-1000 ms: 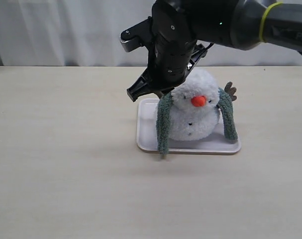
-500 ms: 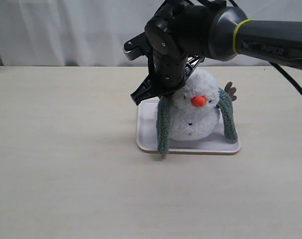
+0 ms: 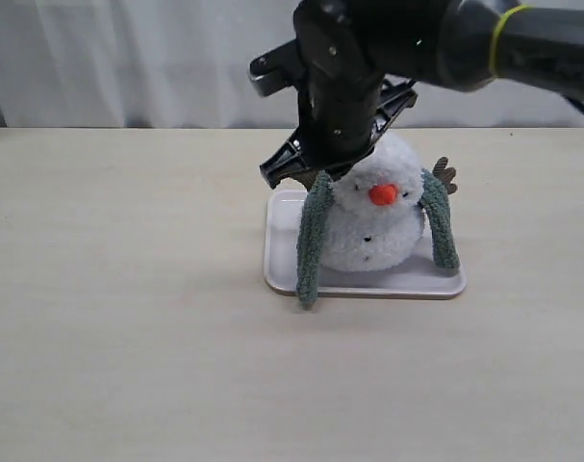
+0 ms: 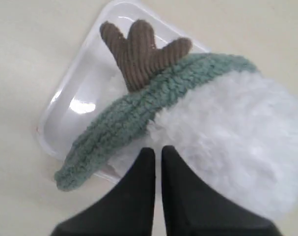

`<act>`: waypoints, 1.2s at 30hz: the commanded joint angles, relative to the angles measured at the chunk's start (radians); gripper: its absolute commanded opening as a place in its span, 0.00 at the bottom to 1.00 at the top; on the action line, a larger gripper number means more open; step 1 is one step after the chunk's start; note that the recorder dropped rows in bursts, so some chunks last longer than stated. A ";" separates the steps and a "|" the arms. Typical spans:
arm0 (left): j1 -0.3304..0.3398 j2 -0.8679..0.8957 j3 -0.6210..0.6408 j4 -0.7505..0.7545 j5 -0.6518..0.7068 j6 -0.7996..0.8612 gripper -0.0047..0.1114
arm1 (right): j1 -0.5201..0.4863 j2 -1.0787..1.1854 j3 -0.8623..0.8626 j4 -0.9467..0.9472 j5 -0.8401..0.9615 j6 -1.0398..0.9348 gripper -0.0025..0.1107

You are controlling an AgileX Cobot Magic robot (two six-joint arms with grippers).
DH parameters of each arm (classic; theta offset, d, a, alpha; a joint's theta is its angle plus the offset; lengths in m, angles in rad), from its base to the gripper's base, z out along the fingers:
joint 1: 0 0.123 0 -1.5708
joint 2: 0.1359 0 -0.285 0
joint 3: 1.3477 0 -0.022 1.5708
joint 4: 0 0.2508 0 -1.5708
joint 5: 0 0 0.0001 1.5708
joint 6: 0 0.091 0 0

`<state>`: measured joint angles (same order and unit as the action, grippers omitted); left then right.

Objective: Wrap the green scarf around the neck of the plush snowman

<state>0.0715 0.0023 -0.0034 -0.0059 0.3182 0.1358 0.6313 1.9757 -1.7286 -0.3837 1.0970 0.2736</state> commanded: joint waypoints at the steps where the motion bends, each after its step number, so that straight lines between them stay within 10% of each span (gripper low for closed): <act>1: -0.003 -0.002 0.003 -0.003 -0.009 -0.002 0.04 | -0.054 -0.162 0.001 0.035 0.064 0.011 0.21; 7: -0.003 -0.002 0.003 -0.003 -0.009 -0.002 0.04 | -0.192 -0.401 0.217 0.081 -0.034 -0.001 0.48; 12: -0.003 -0.002 0.003 -0.003 -0.009 -0.002 0.04 | -0.326 -0.487 0.481 0.151 -0.249 -0.021 0.48; 20: -0.003 -0.002 0.003 -0.003 -0.009 -0.002 0.04 | -0.472 -0.424 0.767 0.569 -0.638 -0.577 0.48; 36: -0.003 -0.002 0.003 -0.003 -0.009 -0.002 0.04 | -0.472 -0.154 0.814 0.577 -1.004 -0.633 0.48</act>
<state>0.0715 0.0023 -0.0034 -0.0059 0.3182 0.1358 0.1657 1.7969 -0.9183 0.1906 0.1615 -0.3507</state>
